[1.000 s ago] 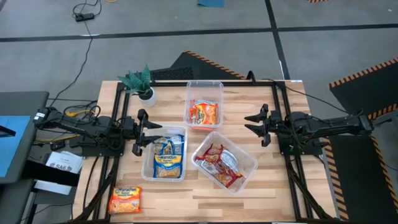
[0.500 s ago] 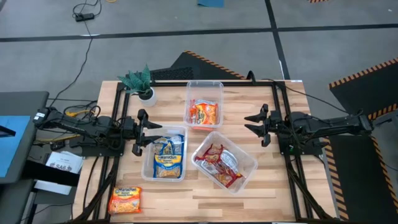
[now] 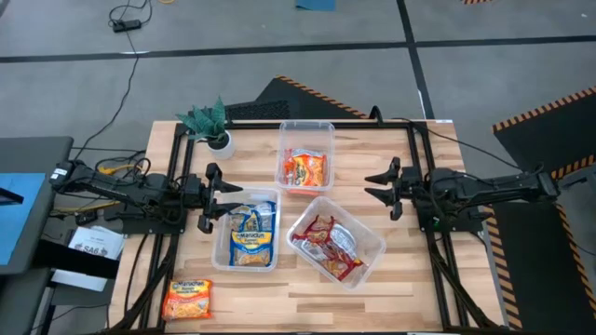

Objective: Sort Maruchan noodles
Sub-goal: Put the orange noodle pack into the top transparent bin

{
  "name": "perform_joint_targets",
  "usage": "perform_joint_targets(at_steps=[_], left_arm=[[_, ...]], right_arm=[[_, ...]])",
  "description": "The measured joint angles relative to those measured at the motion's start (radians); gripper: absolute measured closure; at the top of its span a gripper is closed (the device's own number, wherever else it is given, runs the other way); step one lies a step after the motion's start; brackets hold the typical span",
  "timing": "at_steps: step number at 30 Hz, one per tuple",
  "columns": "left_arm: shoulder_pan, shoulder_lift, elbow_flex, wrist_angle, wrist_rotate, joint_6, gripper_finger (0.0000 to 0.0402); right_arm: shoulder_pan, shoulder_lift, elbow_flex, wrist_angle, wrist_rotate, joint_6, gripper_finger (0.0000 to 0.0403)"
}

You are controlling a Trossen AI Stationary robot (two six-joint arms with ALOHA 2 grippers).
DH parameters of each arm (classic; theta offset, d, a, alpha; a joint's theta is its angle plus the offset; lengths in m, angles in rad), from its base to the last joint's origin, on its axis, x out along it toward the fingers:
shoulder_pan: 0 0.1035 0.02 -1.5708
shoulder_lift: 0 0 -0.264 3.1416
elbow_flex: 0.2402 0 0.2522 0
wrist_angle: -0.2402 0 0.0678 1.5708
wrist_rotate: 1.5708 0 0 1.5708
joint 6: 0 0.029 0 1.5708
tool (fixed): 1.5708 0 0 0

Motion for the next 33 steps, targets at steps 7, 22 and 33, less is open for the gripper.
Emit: perform_joint_targets(at_steps=[7, 22, 33], left_arm=[[0.0, 0.0, 0.0, 0.002, 0.002, -0.001, 0.0209], [0.0, 0.0, 0.0, 0.052, 0.01, -0.008, 0.0209], [0.0, 0.0, 0.0, 0.062, 0.055, -0.053, 0.0209]], right_arm=[[0.0, 0.0, 0.0, -0.028, 0.0, 0.0, 0.0221], [0.0, 0.0, 0.0, -0.021, 0.0, -0.005, 0.0221], [0.0, 0.0, 0.0, -0.003, 0.0, -0.008, 0.0221]])
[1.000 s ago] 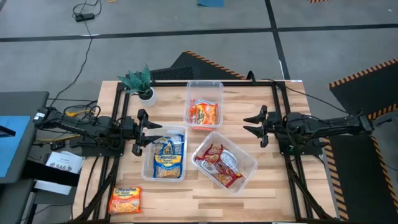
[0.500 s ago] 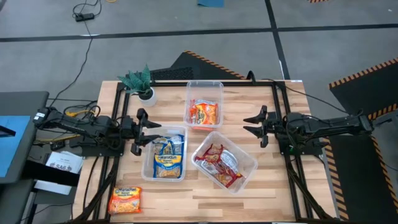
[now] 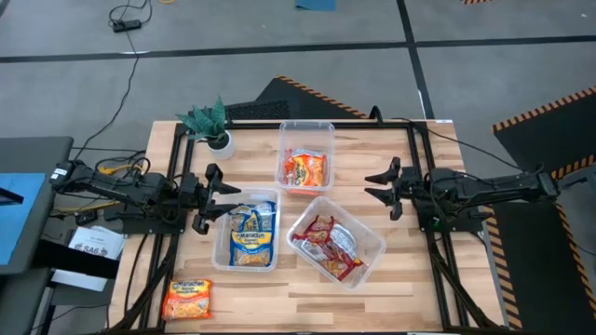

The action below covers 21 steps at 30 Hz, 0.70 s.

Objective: Sort Maruchan noodles
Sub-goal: Put the orange noodle pack into the top transparent bin

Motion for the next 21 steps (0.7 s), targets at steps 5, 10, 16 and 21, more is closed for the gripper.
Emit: perform_joint_targets(at_steps=[5, 10, 16, 21], left_arm=[[0.0, 0.0, 0.0, 0.0, 0.002, -0.003, 0.0209], [0.0, 0.0, 0.0, -0.001, 0.003, -0.021, 0.0209], [0.0, 0.0, 0.0, -0.011, 0.036, -0.031, 0.0209], [0.0, 0.0, 0.0, -0.022, 0.07, -0.041, 0.0209]], right_arm=[[0.0, 0.0, 0.0, 0.023, 0.0, 0.0, 0.0221], [0.0, 0.0, 0.0, 0.023, 0.0, 0.0, 0.0221], [0.0, 0.0, 0.0, 0.022, 0.0, 0.024, 0.0221], [0.0, 0.0, 0.0, 0.022, 0.0, 0.036, 0.0221]])
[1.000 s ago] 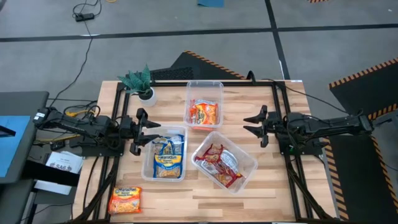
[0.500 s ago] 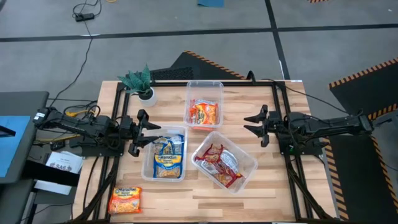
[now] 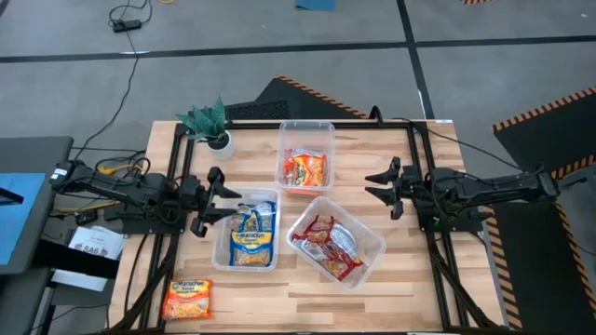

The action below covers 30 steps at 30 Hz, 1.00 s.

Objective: Sort Maruchan noodles
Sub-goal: Put the orange noodle pack into the top transparent bin

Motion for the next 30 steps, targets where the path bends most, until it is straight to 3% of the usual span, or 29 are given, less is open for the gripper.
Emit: perform_joint_targets(at_steps=[9, 30], left_arm=[[0.0, 0.0, 0.0, -0.064, 0.004, 0.019, 0.0209], [0.0, 0.0, 0.0, -0.018, -0.022, 0.038, 0.0209]], right_arm=[[0.0, 0.0, 0.0, 0.0, 0.0, -0.001, 0.0221], [0.0, 0.0, 0.0, 0.002, 0.0, -0.028, 0.0221]])
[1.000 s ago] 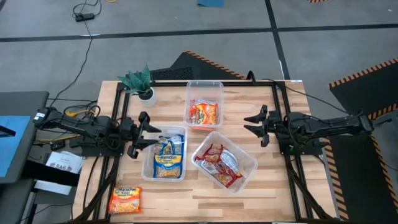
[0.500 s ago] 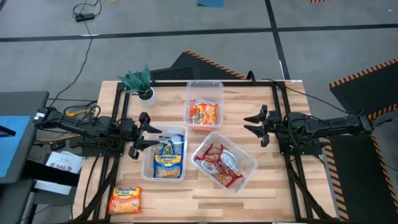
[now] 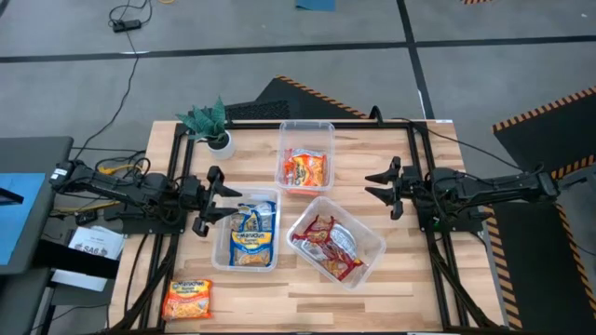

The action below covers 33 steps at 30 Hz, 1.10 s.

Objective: Sort Maruchan noodles
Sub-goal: Put the orange noodle pack into the top transparent bin

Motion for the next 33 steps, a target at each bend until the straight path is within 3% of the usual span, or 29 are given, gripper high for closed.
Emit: perform_joint_targets(at_steps=[22, 33], left_arm=[[-0.048, 0.018, 0.0, -0.029, -0.005, 0.009, 0.0209], [-0.068, 0.08, 0.0, 0.003, -0.071, 0.013, 0.0209]], right_arm=[[0.0, 0.0, 0.0, 0.005, 0.0, 0.0, 0.0221], [0.0, 0.0, 0.0, 0.011, 0.0, 0.026, 0.0221]])
